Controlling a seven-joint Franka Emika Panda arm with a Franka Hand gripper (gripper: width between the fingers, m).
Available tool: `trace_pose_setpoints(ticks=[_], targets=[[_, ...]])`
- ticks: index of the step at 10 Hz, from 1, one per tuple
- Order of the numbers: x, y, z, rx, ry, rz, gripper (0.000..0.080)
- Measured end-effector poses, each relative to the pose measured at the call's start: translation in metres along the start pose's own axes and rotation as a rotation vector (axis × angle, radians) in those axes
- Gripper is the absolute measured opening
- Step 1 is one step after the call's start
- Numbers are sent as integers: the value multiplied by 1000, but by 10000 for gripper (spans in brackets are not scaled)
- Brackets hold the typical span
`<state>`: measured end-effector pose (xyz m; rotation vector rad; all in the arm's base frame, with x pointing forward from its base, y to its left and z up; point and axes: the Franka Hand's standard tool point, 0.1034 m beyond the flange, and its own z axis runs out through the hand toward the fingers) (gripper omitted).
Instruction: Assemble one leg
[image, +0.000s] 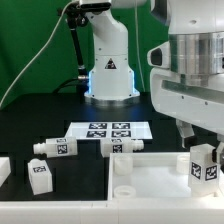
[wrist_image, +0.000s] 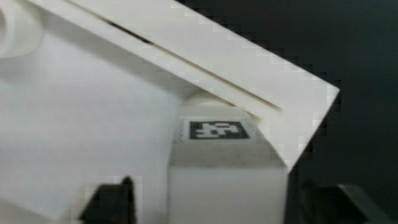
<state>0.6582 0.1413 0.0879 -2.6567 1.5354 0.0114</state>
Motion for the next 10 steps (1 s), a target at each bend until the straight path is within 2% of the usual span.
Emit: trace_pose_setpoints(ticks=[1, 2, 3, 8, 9, 10], targets=[[0, 1, -1, -13, 14, -127, 586], [0, 1, -2, -19, 25, -273, 637], [1, 0, -3, -23, 30, -376, 646], [4, 1, -3, -31, 31, -729, 648], [5, 0, -4, -45, 43, -885, 648], [4, -2, -5, -47, 47, -1025, 648]])
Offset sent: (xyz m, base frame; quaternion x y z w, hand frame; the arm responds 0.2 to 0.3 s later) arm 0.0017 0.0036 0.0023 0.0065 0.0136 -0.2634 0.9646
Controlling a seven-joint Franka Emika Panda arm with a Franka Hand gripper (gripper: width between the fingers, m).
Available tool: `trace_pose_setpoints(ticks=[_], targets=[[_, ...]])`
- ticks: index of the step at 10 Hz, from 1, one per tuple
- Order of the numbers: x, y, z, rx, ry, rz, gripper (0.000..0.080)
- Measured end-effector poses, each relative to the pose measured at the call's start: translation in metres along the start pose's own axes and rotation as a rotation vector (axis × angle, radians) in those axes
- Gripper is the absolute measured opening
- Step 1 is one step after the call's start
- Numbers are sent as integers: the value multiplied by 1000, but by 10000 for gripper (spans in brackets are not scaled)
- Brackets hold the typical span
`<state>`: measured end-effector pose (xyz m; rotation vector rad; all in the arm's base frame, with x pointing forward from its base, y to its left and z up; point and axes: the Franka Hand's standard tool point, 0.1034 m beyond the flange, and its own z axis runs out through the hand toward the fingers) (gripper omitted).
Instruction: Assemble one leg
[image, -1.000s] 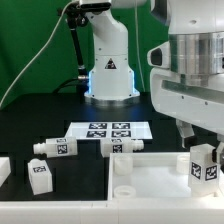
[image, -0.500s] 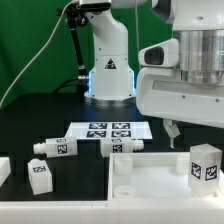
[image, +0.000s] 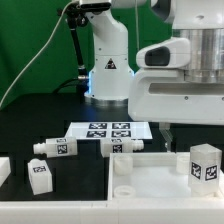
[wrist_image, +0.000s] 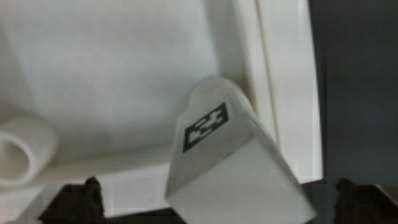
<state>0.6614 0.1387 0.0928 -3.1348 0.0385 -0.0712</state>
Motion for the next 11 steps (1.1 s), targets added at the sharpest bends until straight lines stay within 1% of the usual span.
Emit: trace_pose_setpoints(ticks=[2, 5, 7, 8, 9, 11], targets=[[-1, -2, 2, 1, 3, -136, 648], [-3, -1, 4, -11, 1, -283, 648], [-3, 0, 4, -13, 0, -283, 392], [-3, 0, 4, -13, 0, -283, 392], [-3, 0, 4, -12, 0, -273, 281], [-3, 0, 4, -12, 0, -221, 281]])
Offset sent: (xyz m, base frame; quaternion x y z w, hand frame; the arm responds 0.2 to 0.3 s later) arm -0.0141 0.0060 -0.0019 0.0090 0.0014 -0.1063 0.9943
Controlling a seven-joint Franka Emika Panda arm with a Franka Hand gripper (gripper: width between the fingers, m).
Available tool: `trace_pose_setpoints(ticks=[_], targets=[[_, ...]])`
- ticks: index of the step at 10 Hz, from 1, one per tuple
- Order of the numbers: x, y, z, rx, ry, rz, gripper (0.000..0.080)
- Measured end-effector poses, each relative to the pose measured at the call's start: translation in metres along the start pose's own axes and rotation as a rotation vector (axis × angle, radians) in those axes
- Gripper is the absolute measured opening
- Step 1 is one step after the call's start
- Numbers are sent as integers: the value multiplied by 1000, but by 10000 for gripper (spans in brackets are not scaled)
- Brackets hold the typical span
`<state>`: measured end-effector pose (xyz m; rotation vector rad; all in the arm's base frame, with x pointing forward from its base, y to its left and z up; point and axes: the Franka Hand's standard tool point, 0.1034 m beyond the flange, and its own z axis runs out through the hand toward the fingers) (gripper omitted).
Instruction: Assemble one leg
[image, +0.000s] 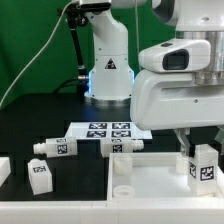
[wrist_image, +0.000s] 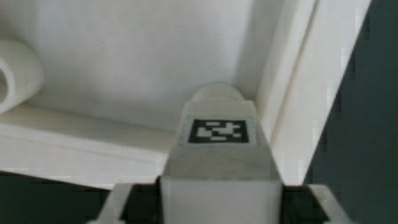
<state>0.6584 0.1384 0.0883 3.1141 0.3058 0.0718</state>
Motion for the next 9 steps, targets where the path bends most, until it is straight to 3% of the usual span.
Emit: trace_pose_setpoints(ticks=[6, 7, 9], targets=[[2, -2, 2, 4, 6, 533, 281], [3, -2, 2, 11, 24, 645, 281], [2, -1, 3, 50, 10, 919, 281]])
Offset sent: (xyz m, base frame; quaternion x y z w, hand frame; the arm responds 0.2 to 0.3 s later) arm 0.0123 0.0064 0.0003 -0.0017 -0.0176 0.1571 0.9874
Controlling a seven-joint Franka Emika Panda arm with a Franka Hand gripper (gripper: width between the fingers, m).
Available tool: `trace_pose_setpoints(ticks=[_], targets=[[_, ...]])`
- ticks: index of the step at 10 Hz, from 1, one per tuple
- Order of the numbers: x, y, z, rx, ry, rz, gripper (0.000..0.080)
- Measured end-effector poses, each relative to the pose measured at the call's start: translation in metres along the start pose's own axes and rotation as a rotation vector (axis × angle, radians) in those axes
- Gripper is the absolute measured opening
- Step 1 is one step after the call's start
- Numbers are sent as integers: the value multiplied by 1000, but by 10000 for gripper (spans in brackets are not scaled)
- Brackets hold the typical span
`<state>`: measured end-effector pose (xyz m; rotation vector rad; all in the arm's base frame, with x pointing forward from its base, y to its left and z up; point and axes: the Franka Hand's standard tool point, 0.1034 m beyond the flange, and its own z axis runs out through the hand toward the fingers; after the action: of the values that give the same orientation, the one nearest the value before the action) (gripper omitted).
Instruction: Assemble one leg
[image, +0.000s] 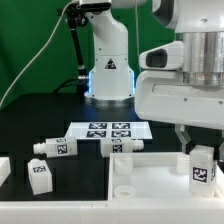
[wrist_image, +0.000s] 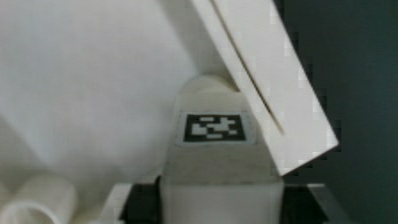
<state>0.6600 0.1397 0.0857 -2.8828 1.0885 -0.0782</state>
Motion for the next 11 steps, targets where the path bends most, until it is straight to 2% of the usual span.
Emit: trace_pose_setpoints(ticks=[2, 4, 7, 8, 9, 11], targets=[[-1, 1, 0, 25, -39, 293, 281], [-10, -4, 0, 3, -49, 481, 281], [-12, -5, 0, 2, -53, 544, 326], [-11, -4, 0, 4, -52, 508, 493], [-6, -1, 0, 9, -50, 429, 615], [-5, -1, 0, 9, -46, 296, 639]])
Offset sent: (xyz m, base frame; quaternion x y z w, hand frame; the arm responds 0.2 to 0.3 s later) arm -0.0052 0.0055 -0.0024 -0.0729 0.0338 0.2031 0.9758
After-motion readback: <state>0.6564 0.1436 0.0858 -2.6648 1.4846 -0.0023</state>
